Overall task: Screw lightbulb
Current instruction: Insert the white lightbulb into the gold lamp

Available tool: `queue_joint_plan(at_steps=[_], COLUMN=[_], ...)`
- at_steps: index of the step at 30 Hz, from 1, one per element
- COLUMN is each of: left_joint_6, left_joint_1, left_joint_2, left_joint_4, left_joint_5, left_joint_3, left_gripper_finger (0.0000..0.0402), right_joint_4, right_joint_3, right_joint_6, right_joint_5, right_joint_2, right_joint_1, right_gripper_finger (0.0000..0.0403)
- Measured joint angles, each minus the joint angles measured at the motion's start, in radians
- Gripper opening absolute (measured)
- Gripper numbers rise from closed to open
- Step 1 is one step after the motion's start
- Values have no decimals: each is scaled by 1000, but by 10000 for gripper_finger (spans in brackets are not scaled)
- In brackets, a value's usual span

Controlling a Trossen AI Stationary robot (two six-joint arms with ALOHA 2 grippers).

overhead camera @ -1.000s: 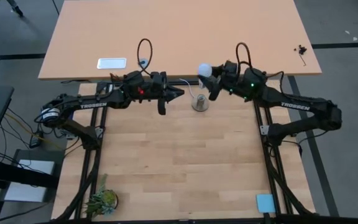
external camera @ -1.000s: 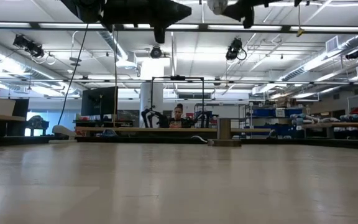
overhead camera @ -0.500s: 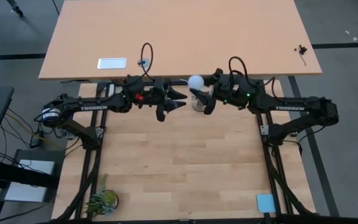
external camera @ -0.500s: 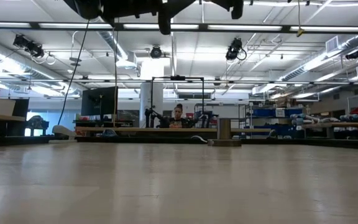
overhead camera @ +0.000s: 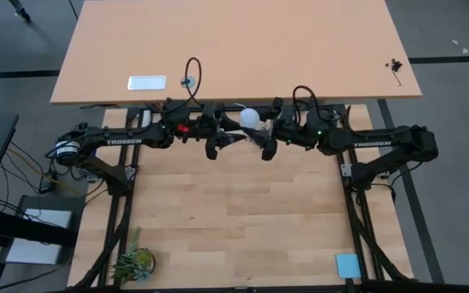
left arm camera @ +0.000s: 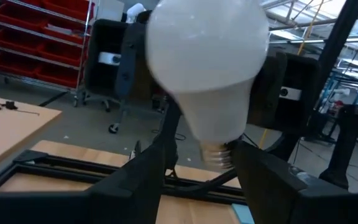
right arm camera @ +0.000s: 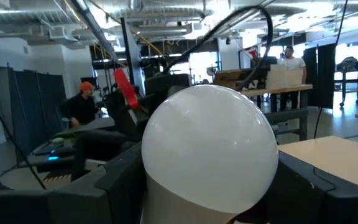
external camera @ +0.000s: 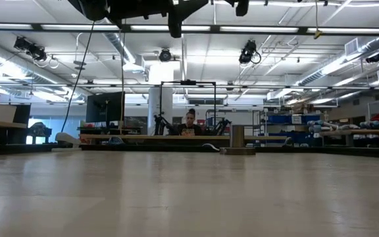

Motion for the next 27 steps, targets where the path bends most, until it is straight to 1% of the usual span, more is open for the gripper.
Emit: queue_joint_plan(at_steps=[16,21,24,27], left_joint_6=[-16,45,68,90], left_joint_1=[-19,-34,-35,-35], left_joint_2=[8,23,32,32], left_joint_4=[49,66,89,89], left_joint_5=[-11,-13,-11,-12], left_joint_3=[0,0,0,0], left_gripper_finger=[200,197,187,164], right_joint_4=[73,82,81,80], right_joint_3=[0,0,0,0], right_joint_6=[5,5,5,-2], right_joint_5=[-2,-2,-1,-1], right_joint_2=[52,52,51,51], right_joint_1=[5,6,7,7], right_gripper_finger=[276,275,277,277])
